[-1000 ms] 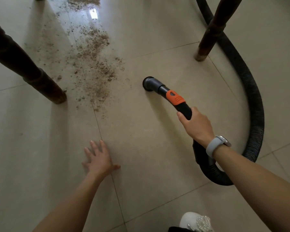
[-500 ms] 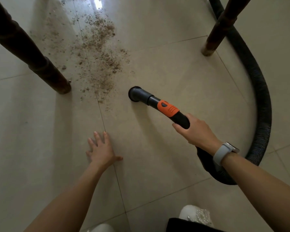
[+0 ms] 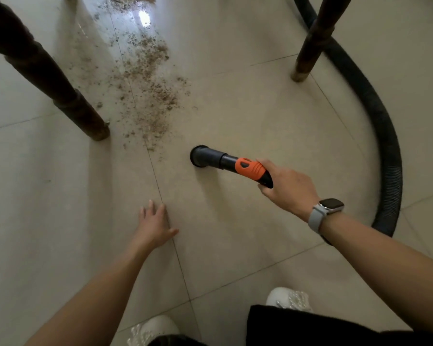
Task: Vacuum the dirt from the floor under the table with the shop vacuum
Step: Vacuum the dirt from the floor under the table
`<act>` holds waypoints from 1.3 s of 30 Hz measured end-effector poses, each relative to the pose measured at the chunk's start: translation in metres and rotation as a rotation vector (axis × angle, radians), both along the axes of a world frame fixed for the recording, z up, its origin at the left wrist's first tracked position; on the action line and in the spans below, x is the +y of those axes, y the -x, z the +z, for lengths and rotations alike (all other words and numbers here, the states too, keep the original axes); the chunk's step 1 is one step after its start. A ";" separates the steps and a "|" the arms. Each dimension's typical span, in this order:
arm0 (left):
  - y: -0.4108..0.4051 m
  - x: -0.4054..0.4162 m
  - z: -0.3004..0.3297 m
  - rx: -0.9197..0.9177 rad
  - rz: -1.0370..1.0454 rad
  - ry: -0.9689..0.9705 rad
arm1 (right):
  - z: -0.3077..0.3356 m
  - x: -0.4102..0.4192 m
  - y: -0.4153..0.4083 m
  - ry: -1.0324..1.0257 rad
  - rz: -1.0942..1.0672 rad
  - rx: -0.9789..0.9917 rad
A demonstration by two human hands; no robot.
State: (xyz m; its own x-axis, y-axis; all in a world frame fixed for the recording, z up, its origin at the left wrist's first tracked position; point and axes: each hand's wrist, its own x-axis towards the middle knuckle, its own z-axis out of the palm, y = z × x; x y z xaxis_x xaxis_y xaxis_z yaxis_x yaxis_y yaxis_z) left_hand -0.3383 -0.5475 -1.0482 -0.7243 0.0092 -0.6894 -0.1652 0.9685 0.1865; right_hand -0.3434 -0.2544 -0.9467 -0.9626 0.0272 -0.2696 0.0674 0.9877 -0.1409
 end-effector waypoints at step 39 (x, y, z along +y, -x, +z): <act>-0.019 -0.025 -0.003 -0.001 0.157 0.092 | -0.017 -0.068 0.024 0.123 0.049 -0.062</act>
State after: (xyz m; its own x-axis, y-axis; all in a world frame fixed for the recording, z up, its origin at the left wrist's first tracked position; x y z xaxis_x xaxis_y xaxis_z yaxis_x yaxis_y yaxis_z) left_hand -0.3193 -0.5726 -1.0516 -0.7112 -0.1669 -0.6829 -0.3159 0.9437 0.0984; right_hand -0.3670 -0.3226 -0.9636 -0.9435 -0.0563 -0.3266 0.0318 0.9655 -0.2584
